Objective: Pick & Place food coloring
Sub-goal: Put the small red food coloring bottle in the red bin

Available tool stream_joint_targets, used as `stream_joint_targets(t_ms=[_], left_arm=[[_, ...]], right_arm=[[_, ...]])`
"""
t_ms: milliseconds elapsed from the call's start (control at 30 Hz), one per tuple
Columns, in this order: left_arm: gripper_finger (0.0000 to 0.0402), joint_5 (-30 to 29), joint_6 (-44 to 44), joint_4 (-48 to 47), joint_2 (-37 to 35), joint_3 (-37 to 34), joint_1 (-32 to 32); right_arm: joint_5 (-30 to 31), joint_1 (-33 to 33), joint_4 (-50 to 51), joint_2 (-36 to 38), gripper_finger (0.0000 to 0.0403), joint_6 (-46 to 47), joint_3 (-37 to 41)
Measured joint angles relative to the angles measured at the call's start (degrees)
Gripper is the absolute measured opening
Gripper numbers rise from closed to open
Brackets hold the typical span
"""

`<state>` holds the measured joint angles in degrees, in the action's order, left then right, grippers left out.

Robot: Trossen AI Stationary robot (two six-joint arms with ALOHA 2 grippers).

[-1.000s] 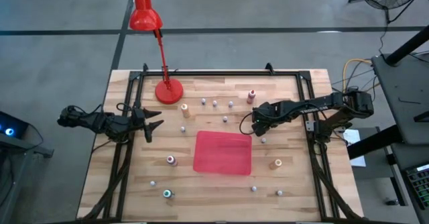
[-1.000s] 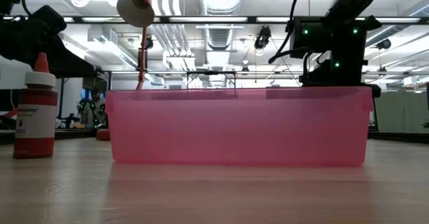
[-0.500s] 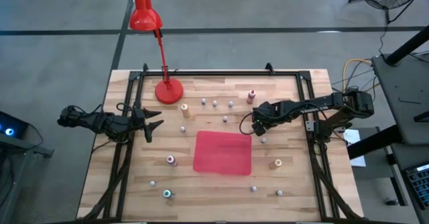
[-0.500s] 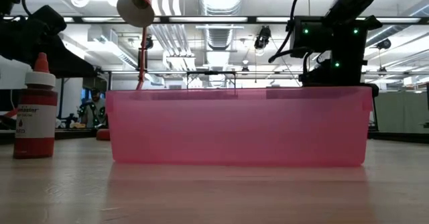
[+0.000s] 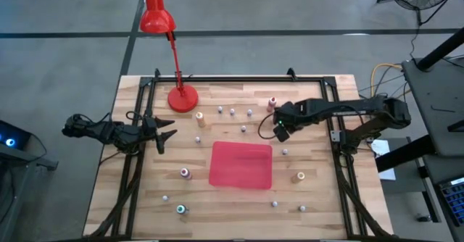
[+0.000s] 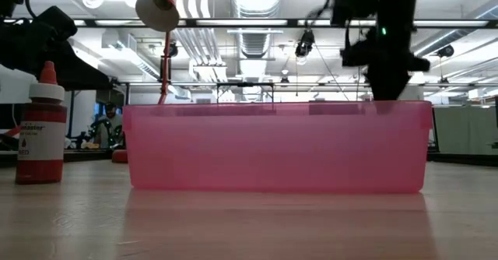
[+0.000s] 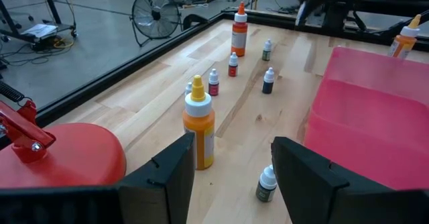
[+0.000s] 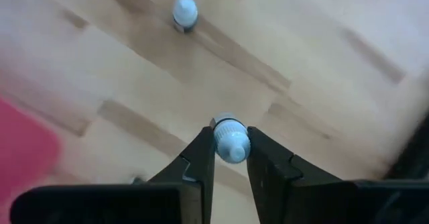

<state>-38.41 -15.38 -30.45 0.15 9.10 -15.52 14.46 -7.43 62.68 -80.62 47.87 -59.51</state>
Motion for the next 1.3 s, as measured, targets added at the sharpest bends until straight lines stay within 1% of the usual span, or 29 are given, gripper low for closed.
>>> stream_joint_targets(t_ms=[200, 300, 400, 667, 867, 1067, 1167, 1300], left_arm=[[0.017, 0.0, 0.0, 0.0, 0.0, 0.0, 0.0], [0.017, 0.0, 0.0, 0.0, 0.0, 0.0, 0.0], [0.017, 0.0, 0.0, 0.0, 0.0, 0.0, 0.0], [0.017, 0.0, 0.0, 0.0, 0.0, 0.0, 0.0], [0.017, 0.0, 0.0, 0.0, 0.0, 0.0, 0.0], [0.017, 0.0, 0.0, 0.0, 0.0, 0.0, 0.0], [0.017, 0.0, 0.0, 0.0, 0.0, 0.0, 0.0], [0.017, 0.0, 0.0, 0.0, 0.0, 0.0, 0.0]], right_arm=[[0.0, 2.0, 7.4, -0.1, 0.0061, -7.2, -13.9], [0.0, 2.8, 9.3, -0.1, 0.0061, -9.8, -18.9], [-0.2, 4.0, 10.7, -0.1, 0.0061, -13.7, -21.9], [-3.0, 8.5, 10.8, -0.1, 0.0061, -25.5, -24.4], [-4.5, 11.9, 10.5, -0.1, 0.0061, -28.5, -24.4], [-4.7, 14.7, 8.7, -0.1, 0.006, -30.4, -24.4], [-5.4, 15.2, 7.1, -1.9, 0.006, -31.4, -24.7], [-6.0, 15.2, 7.0, -6.5, 0.006, -32.3, -26.1]])
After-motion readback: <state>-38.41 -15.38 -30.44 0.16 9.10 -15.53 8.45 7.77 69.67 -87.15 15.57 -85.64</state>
